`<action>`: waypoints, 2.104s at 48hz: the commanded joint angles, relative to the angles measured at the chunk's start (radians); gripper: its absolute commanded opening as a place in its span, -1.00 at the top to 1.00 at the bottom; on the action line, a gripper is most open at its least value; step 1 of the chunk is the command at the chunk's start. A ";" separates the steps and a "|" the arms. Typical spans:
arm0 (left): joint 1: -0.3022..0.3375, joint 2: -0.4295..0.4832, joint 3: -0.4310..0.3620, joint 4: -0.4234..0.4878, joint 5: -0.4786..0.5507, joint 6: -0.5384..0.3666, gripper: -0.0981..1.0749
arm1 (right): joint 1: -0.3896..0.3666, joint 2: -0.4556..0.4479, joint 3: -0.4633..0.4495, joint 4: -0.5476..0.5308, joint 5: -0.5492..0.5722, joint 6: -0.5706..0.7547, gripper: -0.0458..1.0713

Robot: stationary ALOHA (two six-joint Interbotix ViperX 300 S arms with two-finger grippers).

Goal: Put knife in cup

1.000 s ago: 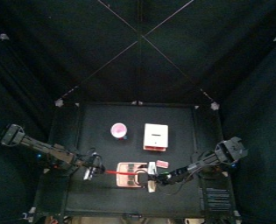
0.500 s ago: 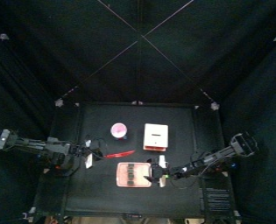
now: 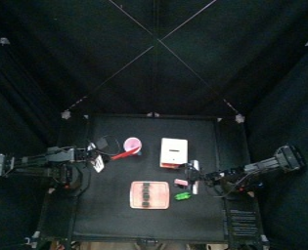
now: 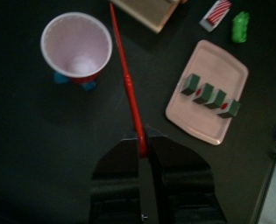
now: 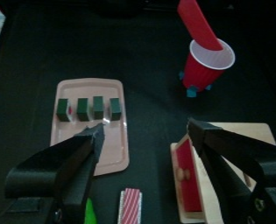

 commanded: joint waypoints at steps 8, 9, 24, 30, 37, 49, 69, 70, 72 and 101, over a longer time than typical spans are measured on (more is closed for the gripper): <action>0.031 0.002 -0.087 -0.043 0.066 0.003 0.28 | -0.067 -0.097 0.089 -0.003 -0.167 -0.002 -0.94; 0.031 0.002 -0.094 -0.046 0.071 0.003 0.28 | -0.071 -0.098 0.092 -0.003 -0.173 -0.002 -0.94; 0.104 0.101 -0.259 -0.081 0.291 0.012 0.28 | -0.158 -0.114 0.158 0.025 -0.400 -0.008 -0.94; 0.123 0.173 -0.344 -0.069 0.336 0.021 0.28 | -0.178 -0.130 0.169 0.031 -0.403 -0.008 -0.94; 0.138 0.262 -0.443 -0.072 0.374 0.037 0.28 | -0.183 -0.130 0.181 0.031 -0.403 -0.005 -0.94; 0.169 0.341 -0.557 -0.075 0.518 0.055 0.28 | -0.183 -0.132 0.190 0.037 -0.405 -0.005 -0.94; 0.196 0.433 -0.535 -0.091 0.518 0.081 0.28 | -0.183 -0.132 0.195 0.043 -0.405 -0.005 -0.94; 0.198 0.437 -0.534 -0.091 0.518 0.084 0.28 | -0.183 -0.132 0.195 0.043 -0.405 -0.005 -0.94; 0.201 0.445 -0.531 -0.092 0.518 0.092 0.28 | -0.183 -0.132 0.195 0.043 -0.405 -0.005 -0.94; 0.232 0.577 -0.534 -0.098 0.505 0.140 0.21 | -0.183 -0.127 0.196 0.043 -0.407 -0.005 -0.94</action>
